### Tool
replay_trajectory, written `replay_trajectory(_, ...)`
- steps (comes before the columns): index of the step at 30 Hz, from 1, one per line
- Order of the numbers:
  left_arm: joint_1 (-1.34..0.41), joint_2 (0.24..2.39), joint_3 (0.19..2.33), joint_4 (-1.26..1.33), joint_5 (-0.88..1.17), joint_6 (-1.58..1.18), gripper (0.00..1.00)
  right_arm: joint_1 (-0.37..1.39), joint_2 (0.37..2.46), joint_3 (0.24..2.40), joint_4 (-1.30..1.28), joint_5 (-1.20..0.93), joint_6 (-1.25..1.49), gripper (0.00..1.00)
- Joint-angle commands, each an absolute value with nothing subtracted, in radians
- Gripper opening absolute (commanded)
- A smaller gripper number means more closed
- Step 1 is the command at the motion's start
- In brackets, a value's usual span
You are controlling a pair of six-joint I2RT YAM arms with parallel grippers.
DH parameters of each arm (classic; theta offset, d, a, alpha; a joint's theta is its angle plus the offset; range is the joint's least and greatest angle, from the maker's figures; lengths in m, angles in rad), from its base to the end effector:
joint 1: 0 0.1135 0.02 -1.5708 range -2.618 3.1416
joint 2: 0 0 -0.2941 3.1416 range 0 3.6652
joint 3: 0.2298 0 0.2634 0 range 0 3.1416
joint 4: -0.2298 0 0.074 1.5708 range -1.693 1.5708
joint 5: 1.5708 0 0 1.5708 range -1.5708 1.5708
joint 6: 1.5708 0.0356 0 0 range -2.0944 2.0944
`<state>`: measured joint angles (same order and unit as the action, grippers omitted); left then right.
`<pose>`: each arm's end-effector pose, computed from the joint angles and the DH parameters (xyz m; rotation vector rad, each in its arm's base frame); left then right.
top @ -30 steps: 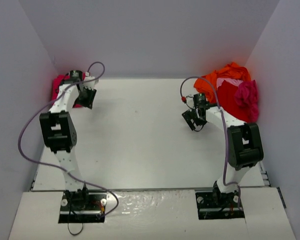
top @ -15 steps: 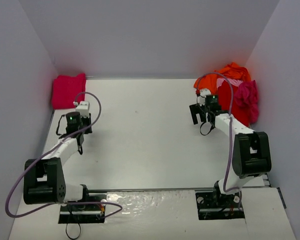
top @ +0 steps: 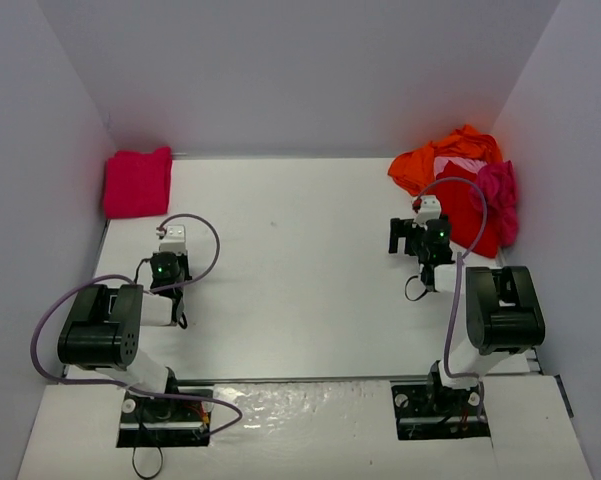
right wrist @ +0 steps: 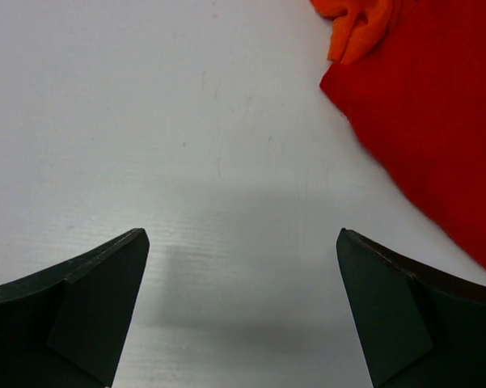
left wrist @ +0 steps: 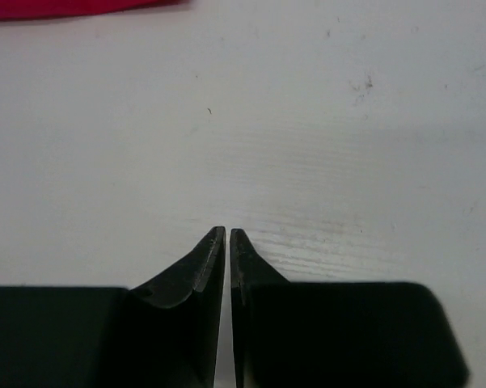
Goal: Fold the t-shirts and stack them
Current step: Put the neatly folded tshirt into the corner of the board with the left arm
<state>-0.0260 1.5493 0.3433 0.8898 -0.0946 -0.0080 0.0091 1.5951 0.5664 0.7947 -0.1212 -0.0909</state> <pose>0.2652 -0.0035 0.1553 -0.0477 1.8855 0.0660 0.3172 0.0072 0.1934 -0.1762 1.7947 0.0510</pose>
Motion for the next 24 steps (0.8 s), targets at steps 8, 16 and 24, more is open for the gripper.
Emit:
replay_trajectory(8,-0.022,1.513,0.302,1.194,-0.168,-0.028,0.4,-0.037,1.632,0.33,1.496,-0.144,-0.039,1.0)
replay_trajectory(16,-0.021,1.513,0.346,1.107,-0.21,-0.049,0.97,-0.055,1.619,0.326,1.461,-0.23,-0.07,1.0)
replay_trajectory(24,-0.026,1.519,0.373,1.063,-0.174,-0.029,0.97,-0.06,1.616,0.33,1.454,-0.23,-0.066,1.0)
